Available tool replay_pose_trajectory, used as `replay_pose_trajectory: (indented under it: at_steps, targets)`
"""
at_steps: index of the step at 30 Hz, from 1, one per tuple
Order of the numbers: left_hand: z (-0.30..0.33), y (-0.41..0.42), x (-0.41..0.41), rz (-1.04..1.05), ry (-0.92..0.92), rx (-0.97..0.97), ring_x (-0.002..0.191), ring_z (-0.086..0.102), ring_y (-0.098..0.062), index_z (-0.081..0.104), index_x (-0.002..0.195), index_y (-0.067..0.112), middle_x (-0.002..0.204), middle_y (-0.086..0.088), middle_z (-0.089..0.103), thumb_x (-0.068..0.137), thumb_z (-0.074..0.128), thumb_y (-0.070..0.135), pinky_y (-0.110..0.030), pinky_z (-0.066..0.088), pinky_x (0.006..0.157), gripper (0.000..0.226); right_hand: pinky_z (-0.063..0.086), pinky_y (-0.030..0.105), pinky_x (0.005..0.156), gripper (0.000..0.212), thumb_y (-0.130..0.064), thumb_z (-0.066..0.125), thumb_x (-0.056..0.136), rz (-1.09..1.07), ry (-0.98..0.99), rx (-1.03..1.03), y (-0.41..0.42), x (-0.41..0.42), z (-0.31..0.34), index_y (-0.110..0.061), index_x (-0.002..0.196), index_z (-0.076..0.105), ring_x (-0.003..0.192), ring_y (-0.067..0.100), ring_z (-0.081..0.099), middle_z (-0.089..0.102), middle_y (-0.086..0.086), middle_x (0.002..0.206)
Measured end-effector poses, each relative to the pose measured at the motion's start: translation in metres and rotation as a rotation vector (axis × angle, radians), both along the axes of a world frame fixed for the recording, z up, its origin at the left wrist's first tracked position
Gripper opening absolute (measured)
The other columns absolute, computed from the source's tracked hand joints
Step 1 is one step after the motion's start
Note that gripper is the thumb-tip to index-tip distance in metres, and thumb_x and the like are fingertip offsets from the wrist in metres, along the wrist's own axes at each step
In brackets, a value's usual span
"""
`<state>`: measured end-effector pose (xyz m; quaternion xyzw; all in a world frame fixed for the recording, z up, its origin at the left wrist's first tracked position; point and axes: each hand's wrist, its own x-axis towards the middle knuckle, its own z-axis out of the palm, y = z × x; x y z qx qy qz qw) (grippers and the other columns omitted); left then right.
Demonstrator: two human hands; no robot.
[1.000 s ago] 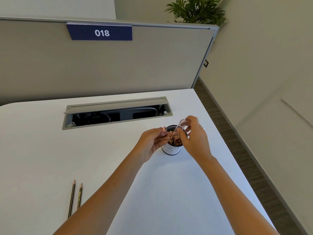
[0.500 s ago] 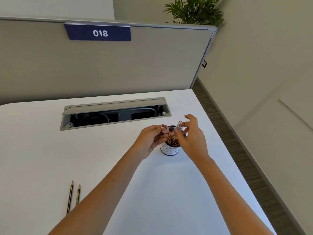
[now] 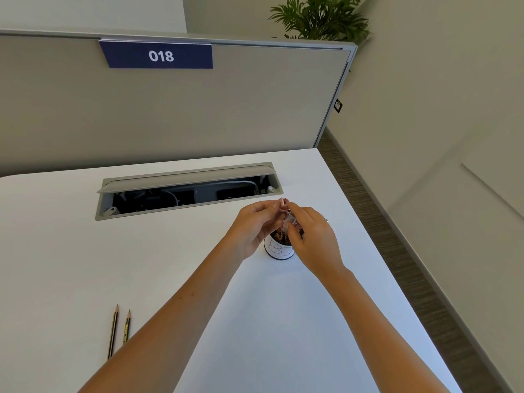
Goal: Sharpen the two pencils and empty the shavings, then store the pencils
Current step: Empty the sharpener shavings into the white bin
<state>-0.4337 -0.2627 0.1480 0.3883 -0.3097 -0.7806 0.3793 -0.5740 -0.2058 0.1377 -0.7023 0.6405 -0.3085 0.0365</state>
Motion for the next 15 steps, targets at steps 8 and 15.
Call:
replay_pose_trajectory:
  at_steps: [8,15]
  targets:
    - [0.002,-0.006,0.003,-0.028,0.036,-0.042,0.083,0.071,-0.015,0.066,0.111,0.009,0.098,-0.005,0.076,0.090,0.065,0.014,-0.018,0.054,0.063,0.021,0.055,0.030,0.075,0.040,-0.019,0.058,0.089,0.052,-0.089,0.046,0.002,-0.002,0.006,-0.020,0.130,0.054,0.092,0.016,0.061,0.068,0.000,0.103]
    - [-0.005,-0.015,0.000,-0.087,-0.600,-0.694,0.098,0.066,-0.008,0.067,0.111,0.020,0.107,0.007,0.069,0.087,0.071,0.027,-0.018,0.052,0.081,0.025,0.055,0.040,0.061,0.063,-0.013,0.059,0.089,-0.063,-0.195,0.051,0.000,-0.009,0.013,-0.036,0.132,0.020,0.078,0.020,0.062,0.058,-0.007,0.097]
